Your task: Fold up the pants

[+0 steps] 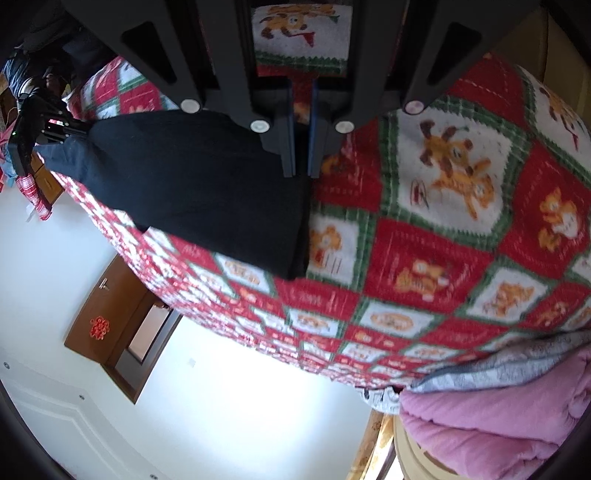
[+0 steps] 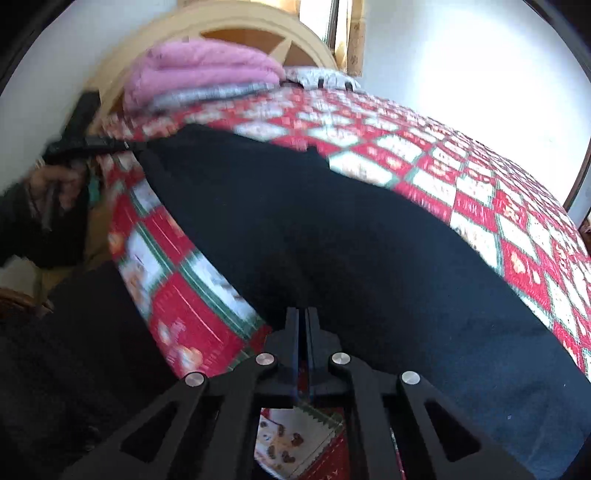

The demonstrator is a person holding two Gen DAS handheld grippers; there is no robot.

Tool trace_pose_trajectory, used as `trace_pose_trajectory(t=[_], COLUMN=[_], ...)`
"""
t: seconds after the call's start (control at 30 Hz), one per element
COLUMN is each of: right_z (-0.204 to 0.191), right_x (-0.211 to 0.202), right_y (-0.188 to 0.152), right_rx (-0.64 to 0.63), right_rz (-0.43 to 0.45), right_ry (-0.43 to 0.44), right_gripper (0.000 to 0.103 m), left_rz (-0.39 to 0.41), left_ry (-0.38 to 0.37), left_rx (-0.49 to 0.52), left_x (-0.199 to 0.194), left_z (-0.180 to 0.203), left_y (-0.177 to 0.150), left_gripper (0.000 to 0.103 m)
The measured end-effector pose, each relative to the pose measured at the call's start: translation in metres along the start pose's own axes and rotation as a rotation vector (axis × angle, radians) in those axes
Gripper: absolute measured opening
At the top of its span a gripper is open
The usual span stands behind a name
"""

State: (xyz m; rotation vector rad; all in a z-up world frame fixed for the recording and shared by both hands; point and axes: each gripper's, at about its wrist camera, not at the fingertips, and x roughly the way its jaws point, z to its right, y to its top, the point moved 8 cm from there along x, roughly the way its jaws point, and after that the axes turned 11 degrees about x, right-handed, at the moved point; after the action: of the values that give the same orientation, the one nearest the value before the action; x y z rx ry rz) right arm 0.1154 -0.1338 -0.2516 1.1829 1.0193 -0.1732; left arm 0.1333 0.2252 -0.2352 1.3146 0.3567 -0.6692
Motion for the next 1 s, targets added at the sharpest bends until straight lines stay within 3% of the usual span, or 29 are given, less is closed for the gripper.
trace_pose_trajectory(t=[0.1, 0.13, 0.17, 0.23, 0.37, 0.53, 0.7, 0.8, 0.9, 1.0], right_z=[0.0, 0.0, 0.0, 0.006, 0.038, 0.121, 0.251, 0.327, 0.384, 0.422], right_x=[0.008, 0.005, 0.001, -0.008, -0.036, -0.093, -0.174, -0.223, -0.255, -0.254], right_y=[-0.003, -0.002, 0.0, 0.005, 0.013, 0.005, -0.041, -0.082, -0.112, -0.127], right_rx=[-0.001, -0.014, -0.025, -0.016, 0.084, 0.296, 0.649, 0.868, 1.013, 1.073], right_rz=[0.017, 0.018, 0.015, 0.025, 0.065, 0.134, 0.24, 0.304, 0.345, 0.302], right_ry=[-0.006, -0.013, -0.026, -0.042, -0.056, -0.159, -0.383, -0.515, -0.577, -0.547], right_gripper=[0.005, 0.011, 0.03, 0.047, 0.047, 0.047, 0.047, 0.047, 0.047, 0.047], left_rz=[0.01, 0.019, 0.026, 0.054, 0.086, 0.085, 0.026, -0.014, -0.037, -0.051], left_ry=[-0.007, 0.007, 0.022, 0.056, 0.098, 0.058, -0.038, -0.07, -0.087, -0.097], left_rx=[-0.015, -0.014, -0.012, -0.011, 0.032, 0.145, 0.224, 0.248, 0.236, 0.221], left_x=[-0.003, -0.008, -0.011, -0.024, -0.036, -0.024, 0.012, 0.037, 0.054, 0.063], left_z=[-0.005, -0.008, -0.012, -0.019, -0.012, 0.041, 0.103, 0.129, 0.141, 0.145], left_y=[0.001, 0.004, 0.005, 0.011, 0.025, 0.04, 0.036, 0.03, 0.024, 0.017], left_gripper=[0.015, 0.015, 0.015, 0.015, 0.015, 0.015, 0.036, 0.036, 0.036, 0.036])
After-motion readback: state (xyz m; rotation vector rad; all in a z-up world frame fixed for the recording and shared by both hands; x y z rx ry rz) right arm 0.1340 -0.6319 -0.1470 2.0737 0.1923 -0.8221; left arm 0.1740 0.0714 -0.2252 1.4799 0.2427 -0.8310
